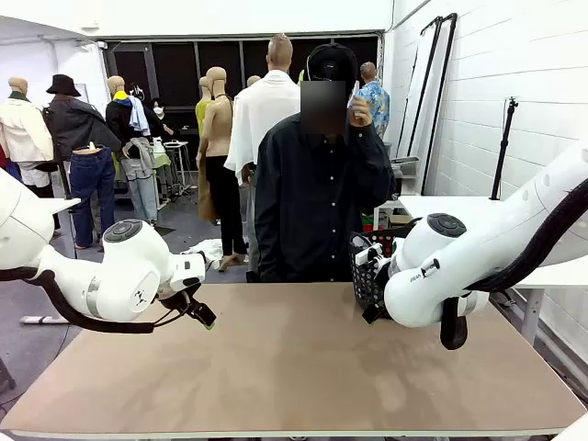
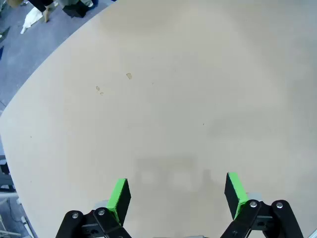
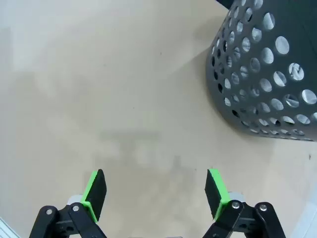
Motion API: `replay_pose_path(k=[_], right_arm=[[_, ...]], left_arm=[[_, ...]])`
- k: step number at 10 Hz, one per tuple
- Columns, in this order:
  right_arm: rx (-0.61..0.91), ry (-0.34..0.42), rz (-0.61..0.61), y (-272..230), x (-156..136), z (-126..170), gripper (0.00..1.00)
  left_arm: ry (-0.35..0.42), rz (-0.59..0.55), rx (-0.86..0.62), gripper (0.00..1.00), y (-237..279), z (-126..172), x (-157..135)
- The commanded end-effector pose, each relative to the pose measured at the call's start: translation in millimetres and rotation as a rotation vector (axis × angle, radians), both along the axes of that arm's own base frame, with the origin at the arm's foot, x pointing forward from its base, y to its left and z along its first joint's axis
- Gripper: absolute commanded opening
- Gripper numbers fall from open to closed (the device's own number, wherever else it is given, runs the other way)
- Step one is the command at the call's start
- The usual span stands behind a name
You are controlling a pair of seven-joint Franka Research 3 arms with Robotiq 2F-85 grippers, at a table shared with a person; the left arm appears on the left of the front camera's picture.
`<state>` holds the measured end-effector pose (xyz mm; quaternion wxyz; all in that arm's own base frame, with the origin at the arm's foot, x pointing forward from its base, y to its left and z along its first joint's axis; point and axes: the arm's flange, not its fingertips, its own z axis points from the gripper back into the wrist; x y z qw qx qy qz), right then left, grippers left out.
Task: Fold the training pants.
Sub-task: Grab both ends of the Training pants handed by a person.
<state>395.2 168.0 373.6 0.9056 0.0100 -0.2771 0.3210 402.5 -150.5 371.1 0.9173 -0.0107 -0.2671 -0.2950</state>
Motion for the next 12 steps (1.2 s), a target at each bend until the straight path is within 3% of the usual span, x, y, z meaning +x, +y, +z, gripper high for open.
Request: replay_pose_path(k=[1, 12], right_arm=[[0.000, 0.000, 0.000, 0.0, 0.0, 0.0, 1.00], [0.000, 0.000, 0.000, 0.0, 0.0, 0.0, 1.00]], left_arm=[[0.000, 0.000, 0.000, 1.00, 0.0, 0.0, 0.0], [0.000, 0.000, 0.000, 1.00, 0.0, 0.0, 0.0]])
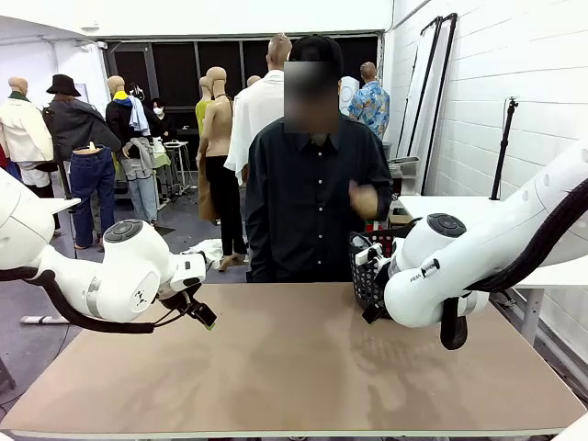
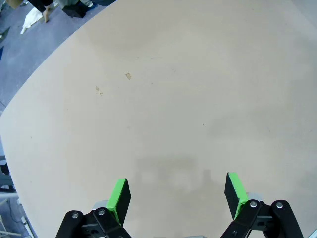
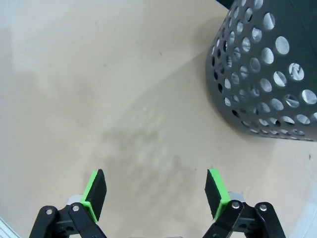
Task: Fold the training pants.
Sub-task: Grab both ends of the Training pants handed by a person.
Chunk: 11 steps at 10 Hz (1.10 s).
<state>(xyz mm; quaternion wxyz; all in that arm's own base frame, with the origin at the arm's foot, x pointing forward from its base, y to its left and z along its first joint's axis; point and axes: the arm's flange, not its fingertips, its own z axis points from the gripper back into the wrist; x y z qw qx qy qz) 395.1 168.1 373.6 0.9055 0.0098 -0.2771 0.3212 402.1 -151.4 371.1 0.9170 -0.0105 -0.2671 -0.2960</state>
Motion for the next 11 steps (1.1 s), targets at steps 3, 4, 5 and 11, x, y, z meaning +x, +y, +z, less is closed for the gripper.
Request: replay_pose_path(k=[3, 4, 5, 11], right_arm=[[0.000, 0.000, 0.000, 0, 0, 0, 1.00], [0.000, 0.000, 0.000, 0, 0, 0, 1.00], [0.018, 0.006, 0.012, -5, -4, 10, 1.00], [0.046, -0.011, 0.054, -17, -26, 95, 1.00]], left_arm=[[0.000, 0.002, -0.001, 1.00, 1, 0, 0], [0.000, 0.000, 0.000, 1.00, 0, 0, 0], [-0.007, -0.005, 0.014, 1.00, -4, 10, -1], [-0.029, 0.032, 0.004, 1.00, -15, 87, -35]])
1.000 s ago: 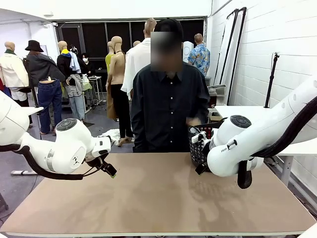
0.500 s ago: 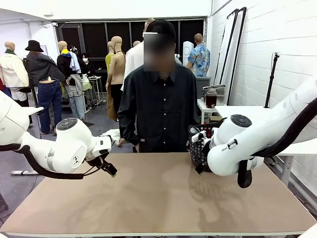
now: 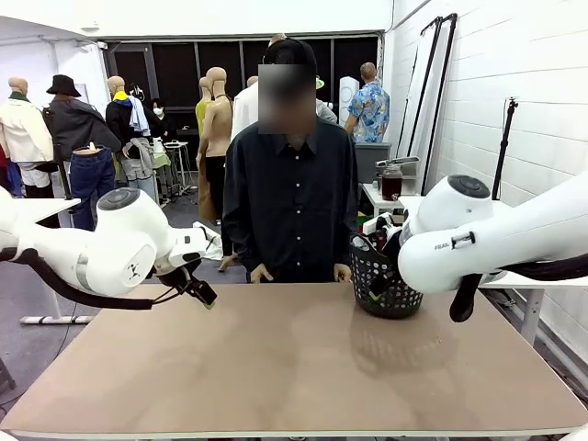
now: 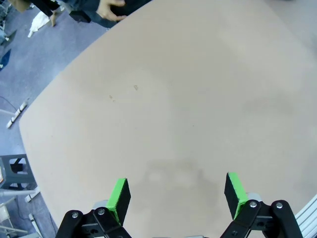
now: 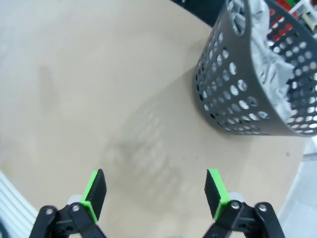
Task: Fold the training pants.
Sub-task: Grab both ends of the Training pants handed by a person.
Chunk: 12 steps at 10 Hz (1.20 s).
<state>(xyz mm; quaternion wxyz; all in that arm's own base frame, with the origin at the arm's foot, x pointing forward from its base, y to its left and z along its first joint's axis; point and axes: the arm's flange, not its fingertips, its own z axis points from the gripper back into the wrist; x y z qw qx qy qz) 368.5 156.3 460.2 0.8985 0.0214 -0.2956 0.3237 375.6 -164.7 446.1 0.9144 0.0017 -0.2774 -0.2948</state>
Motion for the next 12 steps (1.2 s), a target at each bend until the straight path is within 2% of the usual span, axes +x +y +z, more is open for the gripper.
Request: replay_pose_path(k=[1, 3, 5, 9, 12], right_arm=[[0.020, 0.016, 0.050, -7, -5, 19, 1.00], [0.036, -0.015, 0.047, -8, -10, 39, 1.00], [0.053, -0.045, 0.036, -8, -18, 55, 1.00], [0.058, -0.075, 0.048, -6, -24, 77, 1.00], [0.064, -0.100, 0.052, -4, -27, 88, 1.00]], left_arm=[[-0.018, 0.028, -0.037, 1.00, -2, 24, -16], [-0.055, 0.031, -0.071, 1.00, -2, 45, -27], [-0.049, 0.057, -0.081, 1.00, 0, 56, -38], [-0.062, 0.046, -0.091, 1.00, -4, 84, -61], [-0.085, 0.048, -0.104, 1.00, -2, 94, -70]])
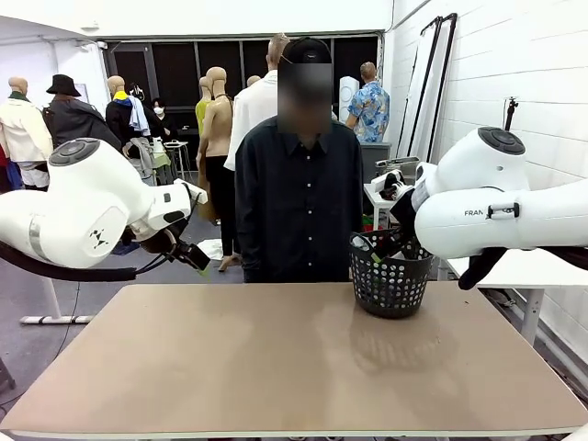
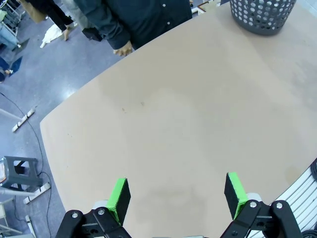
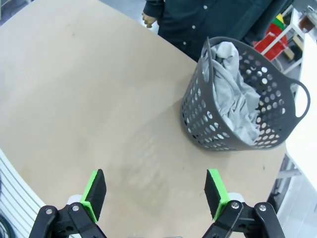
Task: Fold the training pants.
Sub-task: Grab both ends of the Training pants handed by a person.
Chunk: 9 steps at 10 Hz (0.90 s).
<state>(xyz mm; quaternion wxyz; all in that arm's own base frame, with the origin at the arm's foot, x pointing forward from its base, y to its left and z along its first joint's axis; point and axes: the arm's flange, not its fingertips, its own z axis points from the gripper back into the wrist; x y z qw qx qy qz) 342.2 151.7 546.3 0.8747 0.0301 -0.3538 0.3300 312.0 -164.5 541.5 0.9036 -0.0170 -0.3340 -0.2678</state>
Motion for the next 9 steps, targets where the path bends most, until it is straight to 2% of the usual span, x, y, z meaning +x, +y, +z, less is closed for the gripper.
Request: replay_pose_path(k=[1, 4, 5, 6, 7, 9], right_arm=[[0.014, 0.009, 0.021, 1, 0, 4, 1.00], [0.014, -0.003, 0.023, -1, -3, 10, 1.00], [0.004, -0.002, 0.007, -1, -2, 8, 1.00], [0.001, -0.005, 0.000, 0, 3, -2, 1.00], [0.006, -0.014, 0.002, 0, -2, 9, 1.00], [0.006, -0.014, 0.002, 0, -2, 9, 1.00]], left_arm=[[0.009, 0.014, -0.021, 1.00, -2, 1, -9], [-0.010, 0.011, -0.023, 1.00, -6, 6, -15], [-0.014, 0.051, -0.015, 1.00, -5, 5, -10], [-0.019, -0.004, -0.001, 1.00, -2, 8, -7], [-0.019, -0.004, -0.001, 1.00, -2, 8, -7], [-0.019, -0.004, -0.001, 1.00, -2, 8, -7]])
